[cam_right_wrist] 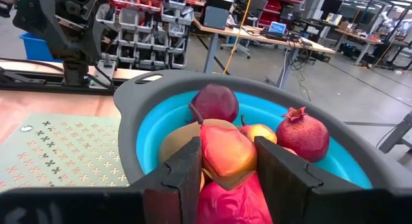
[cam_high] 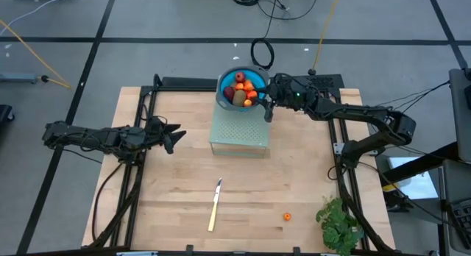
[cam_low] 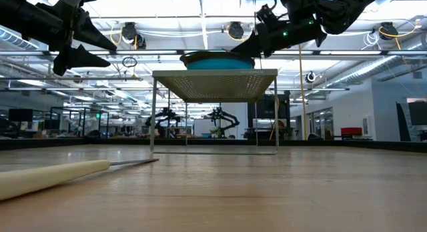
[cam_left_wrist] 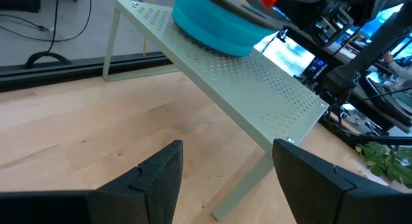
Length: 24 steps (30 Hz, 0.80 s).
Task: Pick & Place Fruit
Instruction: Put the peach into the blue strainer bowl on the shelf
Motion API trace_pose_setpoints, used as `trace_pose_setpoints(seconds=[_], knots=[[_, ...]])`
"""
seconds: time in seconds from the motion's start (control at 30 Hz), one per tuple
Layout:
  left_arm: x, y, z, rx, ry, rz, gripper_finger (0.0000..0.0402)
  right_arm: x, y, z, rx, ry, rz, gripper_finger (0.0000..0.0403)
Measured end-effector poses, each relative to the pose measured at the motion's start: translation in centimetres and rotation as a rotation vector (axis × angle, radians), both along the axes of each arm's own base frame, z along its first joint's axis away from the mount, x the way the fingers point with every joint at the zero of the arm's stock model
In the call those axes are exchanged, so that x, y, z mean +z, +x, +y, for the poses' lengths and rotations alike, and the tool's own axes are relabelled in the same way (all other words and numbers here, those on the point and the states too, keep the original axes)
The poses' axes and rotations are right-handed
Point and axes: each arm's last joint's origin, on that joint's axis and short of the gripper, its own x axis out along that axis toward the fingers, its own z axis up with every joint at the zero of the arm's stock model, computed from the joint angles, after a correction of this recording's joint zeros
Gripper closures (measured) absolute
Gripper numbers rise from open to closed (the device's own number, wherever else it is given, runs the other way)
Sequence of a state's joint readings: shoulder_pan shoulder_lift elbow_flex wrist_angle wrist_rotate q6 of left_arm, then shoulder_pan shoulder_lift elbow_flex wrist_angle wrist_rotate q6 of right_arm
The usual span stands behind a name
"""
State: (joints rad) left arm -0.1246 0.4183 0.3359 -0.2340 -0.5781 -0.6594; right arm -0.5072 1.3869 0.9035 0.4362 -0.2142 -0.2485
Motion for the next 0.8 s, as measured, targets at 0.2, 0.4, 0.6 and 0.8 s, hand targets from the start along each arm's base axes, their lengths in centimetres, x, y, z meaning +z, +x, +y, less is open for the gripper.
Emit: trace_pose_setpoints(seconds=[0.2,0.4,0.6,0.8], knots=[[0.00,0.00,0.00,0.000,0.000,0.000,0.0160,0.00,0.00,0.00,0.000,0.001,0.000,0.0272],[-0.01,0.00,0.00,0.000,0.001,0.001,0.0160,0.00,0.00,0.00,-0.003,0.028,-0.009,0.0272],[0.00,0.00,0.00,0.000,0.000,0.001,0.0160,0.00,0.02,0.06,0.014,0.046,-0.013,0.0272],[-0.01,0.00,0.00,0.000,0.001,0.001,0.0160,0.00,0.02,0.07,0.018,0.054,-0.016,0.0259]])
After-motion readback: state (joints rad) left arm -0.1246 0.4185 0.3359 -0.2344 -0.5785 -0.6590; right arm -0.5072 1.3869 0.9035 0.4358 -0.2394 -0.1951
